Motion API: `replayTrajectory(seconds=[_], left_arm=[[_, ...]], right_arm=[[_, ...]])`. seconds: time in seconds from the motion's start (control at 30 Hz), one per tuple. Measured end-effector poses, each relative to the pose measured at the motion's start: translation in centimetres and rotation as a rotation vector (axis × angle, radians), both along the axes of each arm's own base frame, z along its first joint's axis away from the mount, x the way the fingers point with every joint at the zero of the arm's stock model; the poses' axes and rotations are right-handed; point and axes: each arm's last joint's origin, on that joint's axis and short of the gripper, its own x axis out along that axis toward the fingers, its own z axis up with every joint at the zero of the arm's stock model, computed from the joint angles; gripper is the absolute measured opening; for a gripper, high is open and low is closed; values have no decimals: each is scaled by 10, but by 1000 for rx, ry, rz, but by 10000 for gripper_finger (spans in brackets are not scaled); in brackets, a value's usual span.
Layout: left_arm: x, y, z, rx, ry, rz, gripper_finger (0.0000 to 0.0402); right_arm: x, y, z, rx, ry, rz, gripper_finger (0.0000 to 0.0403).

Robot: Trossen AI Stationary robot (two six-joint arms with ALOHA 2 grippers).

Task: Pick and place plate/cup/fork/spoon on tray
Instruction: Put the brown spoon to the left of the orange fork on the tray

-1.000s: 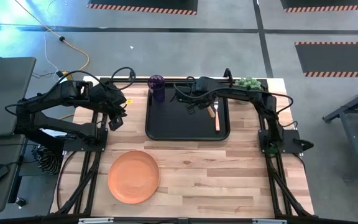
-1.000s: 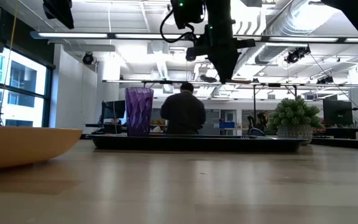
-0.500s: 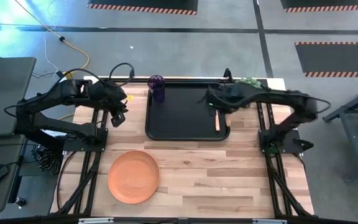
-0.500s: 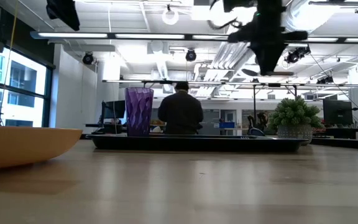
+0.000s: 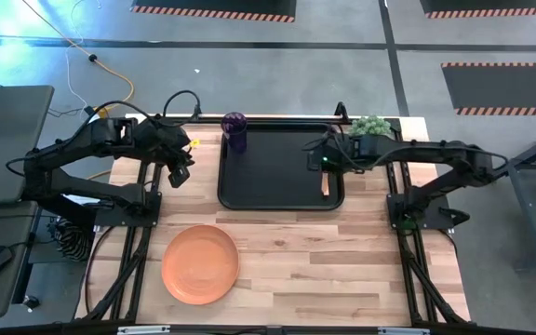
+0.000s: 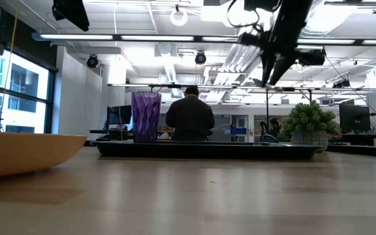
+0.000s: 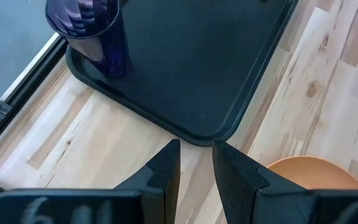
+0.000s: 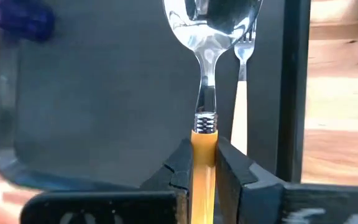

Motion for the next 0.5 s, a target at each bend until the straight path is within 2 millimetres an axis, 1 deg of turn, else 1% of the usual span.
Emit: replayTrajectory(seconds=[0.2,0.5], left_arm=[[0,0,0,0,0,0,85],[0,0,0,0,1,0,85]], right_arm=[[17,-17,-21,42,28,6,21],[32,-38,-55,124,115,33,21]])
